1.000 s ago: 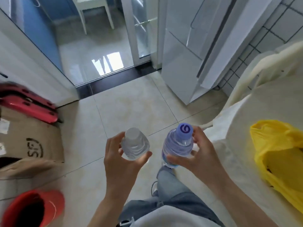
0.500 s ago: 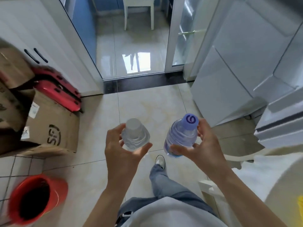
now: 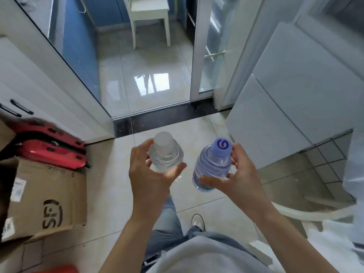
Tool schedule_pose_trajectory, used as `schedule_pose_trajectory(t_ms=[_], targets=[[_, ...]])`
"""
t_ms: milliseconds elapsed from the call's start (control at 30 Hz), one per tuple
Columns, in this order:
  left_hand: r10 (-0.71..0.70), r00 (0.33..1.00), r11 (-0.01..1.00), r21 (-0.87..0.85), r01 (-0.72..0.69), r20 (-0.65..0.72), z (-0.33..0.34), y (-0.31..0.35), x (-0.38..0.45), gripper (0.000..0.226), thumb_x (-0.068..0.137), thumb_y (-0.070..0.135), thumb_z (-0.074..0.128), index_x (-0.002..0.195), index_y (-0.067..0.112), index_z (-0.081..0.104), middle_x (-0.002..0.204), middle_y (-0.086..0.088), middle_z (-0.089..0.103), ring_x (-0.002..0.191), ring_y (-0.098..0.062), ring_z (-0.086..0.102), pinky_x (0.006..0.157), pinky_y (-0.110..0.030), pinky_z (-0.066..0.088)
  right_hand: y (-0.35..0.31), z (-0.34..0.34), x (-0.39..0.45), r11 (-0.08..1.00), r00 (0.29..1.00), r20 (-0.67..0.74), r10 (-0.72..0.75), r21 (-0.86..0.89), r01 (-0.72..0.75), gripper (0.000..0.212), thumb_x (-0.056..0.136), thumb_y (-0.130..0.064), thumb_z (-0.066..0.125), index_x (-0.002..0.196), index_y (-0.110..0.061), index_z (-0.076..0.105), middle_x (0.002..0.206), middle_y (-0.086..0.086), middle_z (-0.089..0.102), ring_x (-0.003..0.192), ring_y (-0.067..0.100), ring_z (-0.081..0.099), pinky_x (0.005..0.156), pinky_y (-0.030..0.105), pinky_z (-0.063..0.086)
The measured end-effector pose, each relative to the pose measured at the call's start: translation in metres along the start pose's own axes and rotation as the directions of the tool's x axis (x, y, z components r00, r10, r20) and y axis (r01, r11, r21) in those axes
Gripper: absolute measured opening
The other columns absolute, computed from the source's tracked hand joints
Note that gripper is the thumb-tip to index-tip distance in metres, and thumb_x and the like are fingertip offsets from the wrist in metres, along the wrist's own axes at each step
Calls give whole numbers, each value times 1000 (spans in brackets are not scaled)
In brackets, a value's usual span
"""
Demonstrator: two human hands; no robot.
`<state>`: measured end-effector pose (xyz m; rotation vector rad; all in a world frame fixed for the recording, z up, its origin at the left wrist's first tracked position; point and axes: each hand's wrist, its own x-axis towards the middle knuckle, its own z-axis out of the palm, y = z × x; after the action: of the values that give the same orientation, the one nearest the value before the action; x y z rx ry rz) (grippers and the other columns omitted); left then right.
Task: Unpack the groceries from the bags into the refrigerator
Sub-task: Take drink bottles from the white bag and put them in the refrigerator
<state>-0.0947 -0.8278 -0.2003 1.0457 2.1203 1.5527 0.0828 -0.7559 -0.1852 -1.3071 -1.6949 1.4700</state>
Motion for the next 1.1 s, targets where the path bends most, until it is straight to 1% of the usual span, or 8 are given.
schedule_pose_trajectory(t_ms=[233,367,433,567,767,833,933,1100], targets=[[95,972,995,4,-98,217,14,-19,132,80,49,27,95,115,35,50,113,3,58,102,-14,59,85,-20,50,-22,37,96,999,979,-199,-37,1,38,68,59,-21,91,115,-22,53,102,-16,60,95,4,59,79,20,54],[143,929,988,6,-155,342,24,-23,198,79,48,24,96,112,35,52,109,9,55,99,-7,56,83,-13,47,-40,49,133,999,949,-316,4,48,12,70,60,-20,91,118,-22,52,107,-15,61,101,8,61,84,30,57],[165,905,984,-8,-176,393,34,-24,225,79,47,24,95,113,35,52,109,10,54,101,-11,57,84,-18,49,-46,50,148,998,925,-378,27,68,-1,68,60,-20,91,118,-22,53,105,-17,61,101,9,62,84,33,57],[173,857,984,-51,-170,485,64,-23,261,80,48,24,96,114,36,52,114,4,55,103,-23,60,85,-42,56,-52,43,164,992,867,-491,87,118,-33,67,60,-17,91,116,-24,54,104,-16,62,101,10,62,84,35,58],[205,758,977,-89,-192,619,128,-5,293,80,48,24,96,112,41,51,113,6,55,100,-19,61,82,-43,57,-49,7,184,981,752,-639,165,182,-60,67,58,-17,91,114,-28,57,107,-9,65,99,12,64,83,36,57],[225,725,973,-111,-202,651,153,5,299,80,48,23,96,110,44,51,112,7,55,101,-16,60,83,-43,57,-43,-14,193,977,710,-680,182,204,-55,70,55,-17,94,114,-28,58,106,-9,66,98,11,64,82,35,56],[239,699,971,-164,-173,674,195,23,307,78,45,27,96,104,53,52,110,12,56,103,-17,61,85,-45,56,-36,-50,210,976,662,-725,192,214,-48,71,53,-12,94,112,-27,58,101,-13,66,93,7,65,76,23,55],[259,667,965,-224,-140,698,275,65,319,74,41,31,94,100,52,54,105,12,57,98,-21,64,82,-48,56,-37,-117,242,984,646,-748,156,175,-35,65,55,-3,90,107,-24,58,94,-19,65,84,-5,62,67,9,47]])
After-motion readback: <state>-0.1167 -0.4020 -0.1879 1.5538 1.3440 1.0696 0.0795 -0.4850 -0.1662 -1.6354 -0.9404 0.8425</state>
